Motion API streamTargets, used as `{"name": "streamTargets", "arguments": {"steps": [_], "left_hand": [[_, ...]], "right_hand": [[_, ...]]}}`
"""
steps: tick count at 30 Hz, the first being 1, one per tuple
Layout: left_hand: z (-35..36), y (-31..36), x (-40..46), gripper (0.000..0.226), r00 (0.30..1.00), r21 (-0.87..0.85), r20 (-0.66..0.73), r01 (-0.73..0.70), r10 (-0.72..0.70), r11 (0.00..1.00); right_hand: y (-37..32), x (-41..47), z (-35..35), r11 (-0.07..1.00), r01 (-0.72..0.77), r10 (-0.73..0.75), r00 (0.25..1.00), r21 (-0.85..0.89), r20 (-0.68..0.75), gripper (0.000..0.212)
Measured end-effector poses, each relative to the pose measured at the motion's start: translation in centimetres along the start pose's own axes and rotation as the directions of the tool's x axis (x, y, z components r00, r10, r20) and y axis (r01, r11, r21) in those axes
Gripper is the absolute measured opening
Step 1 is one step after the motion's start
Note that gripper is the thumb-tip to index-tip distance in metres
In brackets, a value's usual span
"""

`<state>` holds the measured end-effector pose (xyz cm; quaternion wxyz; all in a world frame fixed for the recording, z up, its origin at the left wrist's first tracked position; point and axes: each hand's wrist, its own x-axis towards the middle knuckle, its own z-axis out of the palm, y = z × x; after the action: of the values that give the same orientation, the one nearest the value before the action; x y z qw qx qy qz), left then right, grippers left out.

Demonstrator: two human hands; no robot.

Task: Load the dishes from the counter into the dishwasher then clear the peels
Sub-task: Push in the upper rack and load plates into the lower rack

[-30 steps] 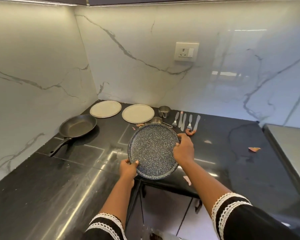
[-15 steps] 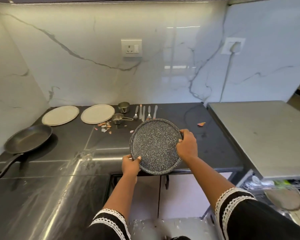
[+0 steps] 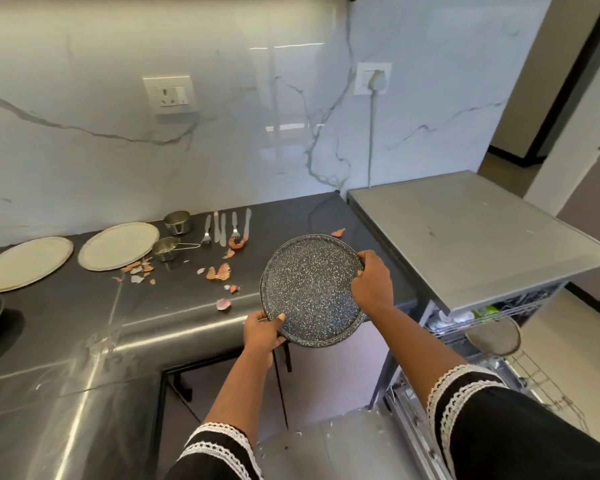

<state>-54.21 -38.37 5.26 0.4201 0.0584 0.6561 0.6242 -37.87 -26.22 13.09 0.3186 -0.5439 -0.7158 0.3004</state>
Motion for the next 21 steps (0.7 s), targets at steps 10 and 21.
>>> {"name": "streamTargets", "arguments": {"steps": [10,21], "left_hand": [[10.8,-4.0,-1.4,0.031,0.986,0.188,0.166,-0.048,0.016,0.981],[27.7,-10.3,-8.8,0.019,0.939,0.37,0.341,-0.104,-0.031,0.923]], "right_hand": [[8.6,0.4,-9.6,0.995,-0.078,0.073,0.993,-0.057,-0.096,0.053],[21.8,-0.3,-25.3,0.95,-0.304,0.278,0.928,-0.071,-0.247,0.062]]}}
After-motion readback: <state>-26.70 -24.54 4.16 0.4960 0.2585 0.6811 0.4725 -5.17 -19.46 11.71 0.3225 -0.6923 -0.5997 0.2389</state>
